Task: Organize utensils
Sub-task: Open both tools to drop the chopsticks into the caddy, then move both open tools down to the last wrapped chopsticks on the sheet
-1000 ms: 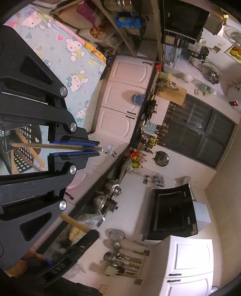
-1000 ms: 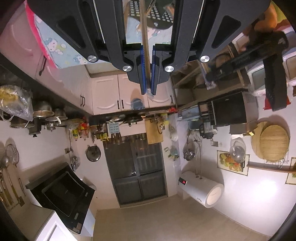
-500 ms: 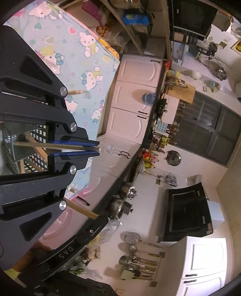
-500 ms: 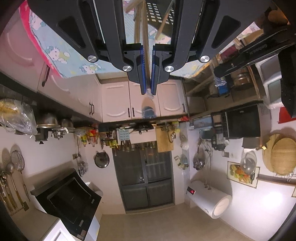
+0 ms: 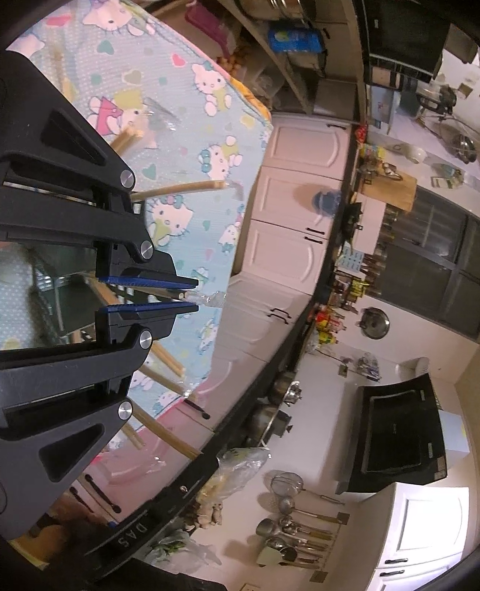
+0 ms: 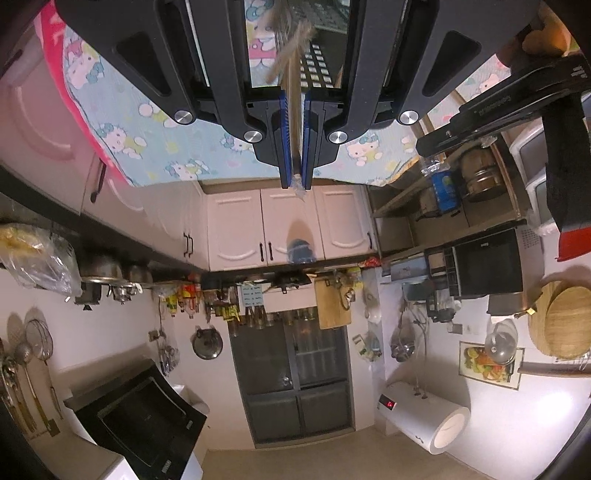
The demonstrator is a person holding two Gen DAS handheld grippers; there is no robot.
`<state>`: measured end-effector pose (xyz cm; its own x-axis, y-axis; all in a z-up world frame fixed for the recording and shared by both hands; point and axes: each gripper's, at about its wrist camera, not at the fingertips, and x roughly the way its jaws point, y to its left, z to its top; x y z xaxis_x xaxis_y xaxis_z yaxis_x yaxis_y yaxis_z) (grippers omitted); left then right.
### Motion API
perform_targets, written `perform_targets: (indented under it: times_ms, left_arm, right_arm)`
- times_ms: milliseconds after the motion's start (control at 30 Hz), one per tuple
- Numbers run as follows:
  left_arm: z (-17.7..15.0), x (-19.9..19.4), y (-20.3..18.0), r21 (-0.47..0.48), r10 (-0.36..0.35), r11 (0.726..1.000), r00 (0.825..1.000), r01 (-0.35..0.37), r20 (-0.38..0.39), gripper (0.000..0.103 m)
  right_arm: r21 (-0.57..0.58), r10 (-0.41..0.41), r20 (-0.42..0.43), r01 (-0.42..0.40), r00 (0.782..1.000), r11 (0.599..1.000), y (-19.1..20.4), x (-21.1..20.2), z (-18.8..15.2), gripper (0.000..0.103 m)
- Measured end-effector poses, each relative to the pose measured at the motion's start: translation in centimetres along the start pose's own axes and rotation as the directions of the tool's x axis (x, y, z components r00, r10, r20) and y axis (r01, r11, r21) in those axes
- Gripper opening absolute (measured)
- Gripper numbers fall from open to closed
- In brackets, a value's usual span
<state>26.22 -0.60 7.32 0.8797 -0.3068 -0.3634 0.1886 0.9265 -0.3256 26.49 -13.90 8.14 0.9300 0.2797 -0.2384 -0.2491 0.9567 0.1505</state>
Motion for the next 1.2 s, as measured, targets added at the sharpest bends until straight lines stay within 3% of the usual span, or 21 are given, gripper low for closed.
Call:
perform_targets:
  times_ms: [100,233,800,1067,1200]
  left_arm:
    - [-0.3,-0.3,0.1,-0.004,0.004,1.000,1.000,-0.005,-0.025,0.004]
    - [-0.7,-0.6,0.4,-0.028,0.001,1.000,0.998,-0.003,-0.058,0.017]
    - [-3.5,-4.2,1.2,-0.090,-0.018,0.996,0.992,0.007,-0.126,0.056]
    - [-4.5,-5.8,1.2,-0.094,-0.011,0.996,0.990,-0.002,-0.137,0.081]
    - [-5.0,-6.5,1.0,-0.091,-0.017,0.996,0.990,0.004,-0.143,0.087]
  right_arm:
    - [0.008,0.001,-0.015,-0.001,1.000,1.000,-0.2,-0.4,-0.2,0.006]
    - [0.032,0.002,-0.038,-0.001,0.999,0.999,-0.6,-1.1,-0.5,0.008]
    - [0.072,0.021,-0.100,-0.014,0.995,0.997,-1.1,-5.7,-2.3,0.057]
    - [0.054,0.007,-0.128,0.000,0.992,0.999,-0.8,-7.5,-3.5,0.063]
    - [0.052,0.010,-0.134,-0.003,0.991,0.999,-0.5,-8.3,-3.8,0.067]
